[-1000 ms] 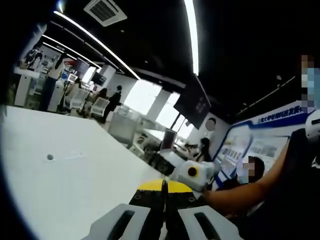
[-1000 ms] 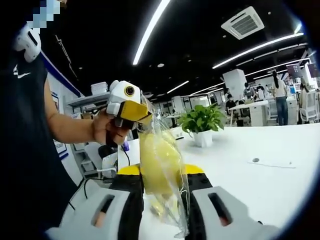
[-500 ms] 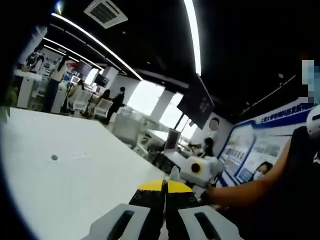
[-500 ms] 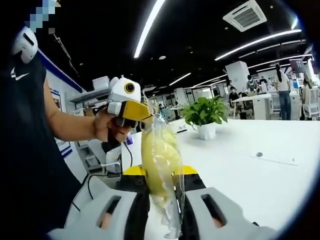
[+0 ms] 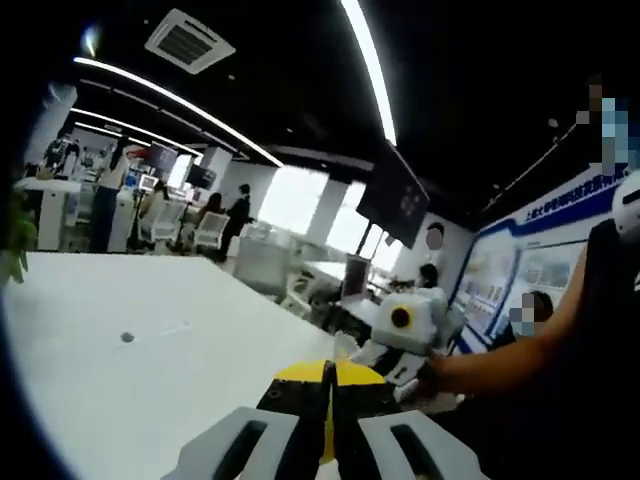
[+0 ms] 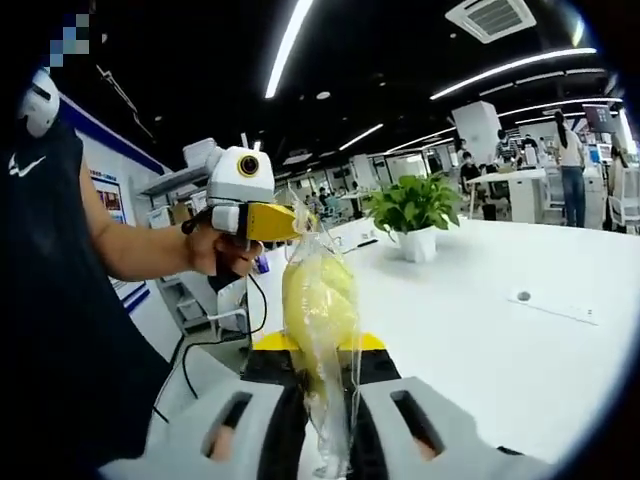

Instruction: Compare the silicone blocks by pressing each to a similar depth, holding the contact briefly, and releasing to observe deformation and rebound differences across the visible hardness samples.

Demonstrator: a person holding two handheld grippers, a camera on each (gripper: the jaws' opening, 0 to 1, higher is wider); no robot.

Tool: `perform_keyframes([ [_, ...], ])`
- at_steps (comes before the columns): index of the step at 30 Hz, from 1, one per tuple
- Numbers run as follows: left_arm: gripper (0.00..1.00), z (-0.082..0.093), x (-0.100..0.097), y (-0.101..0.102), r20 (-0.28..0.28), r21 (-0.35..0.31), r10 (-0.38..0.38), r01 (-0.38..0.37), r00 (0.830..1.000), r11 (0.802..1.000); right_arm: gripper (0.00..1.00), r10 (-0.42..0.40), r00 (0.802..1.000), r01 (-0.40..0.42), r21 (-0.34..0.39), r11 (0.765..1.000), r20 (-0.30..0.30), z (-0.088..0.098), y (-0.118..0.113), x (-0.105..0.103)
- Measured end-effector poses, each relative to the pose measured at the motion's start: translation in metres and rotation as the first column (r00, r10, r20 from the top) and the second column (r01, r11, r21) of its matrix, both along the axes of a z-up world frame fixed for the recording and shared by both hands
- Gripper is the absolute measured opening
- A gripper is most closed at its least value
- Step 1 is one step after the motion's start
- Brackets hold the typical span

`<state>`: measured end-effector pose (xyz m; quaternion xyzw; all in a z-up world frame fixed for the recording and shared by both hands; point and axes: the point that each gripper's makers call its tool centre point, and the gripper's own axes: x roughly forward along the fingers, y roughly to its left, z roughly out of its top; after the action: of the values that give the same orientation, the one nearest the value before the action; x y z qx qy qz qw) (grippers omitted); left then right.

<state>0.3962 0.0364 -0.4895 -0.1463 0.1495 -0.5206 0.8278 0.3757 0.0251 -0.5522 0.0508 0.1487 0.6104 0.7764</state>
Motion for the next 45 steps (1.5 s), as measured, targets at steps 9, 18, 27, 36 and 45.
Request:
perform_keyframes([
  [9, 0.00, 0.001, -0.001, -0.002, 0.040, 0.033, 0.000, -0.001, 0.999, 0.999, 0.00, 0.010, 0.999, -0.011, -0.013, 1.000, -0.037, 0.001, -0.002, -0.003],
  [18, 0.00, 0.008, 0.000, -0.004, 0.082, 0.086, -0.014, 0.007, 0.997, 0.996, 0.00, 0.005, 0.999, -0.005, -0.005, 1.000, -0.040, 0.007, -0.003, -0.001],
  [27, 0.00, 0.003, 0.001, -0.002, 0.068, 0.079, 0.008, -0.013, 0.998, 0.997, 0.00, 0.004, 0.999, -0.005, -0.017, 1.000, -0.052, 0.005, -0.002, -0.003],
  [36, 0.00, -0.001, -0.002, -0.003, 0.088, 0.118, -0.006, -0.005, 0.996, 0.993, 0.00, 0.016, 0.998, -0.018, -0.032, 0.999, -0.055, 0.001, -0.003, -0.004],
  [45, 0.00, -0.004, -0.009, -0.007, 0.095, 0.119, 0.013, -0.024, 0.995, 0.993, 0.01, 0.046, 0.997, -0.049, -0.038, 0.998, -0.061, -0.002, -0.008, -0.008],
])
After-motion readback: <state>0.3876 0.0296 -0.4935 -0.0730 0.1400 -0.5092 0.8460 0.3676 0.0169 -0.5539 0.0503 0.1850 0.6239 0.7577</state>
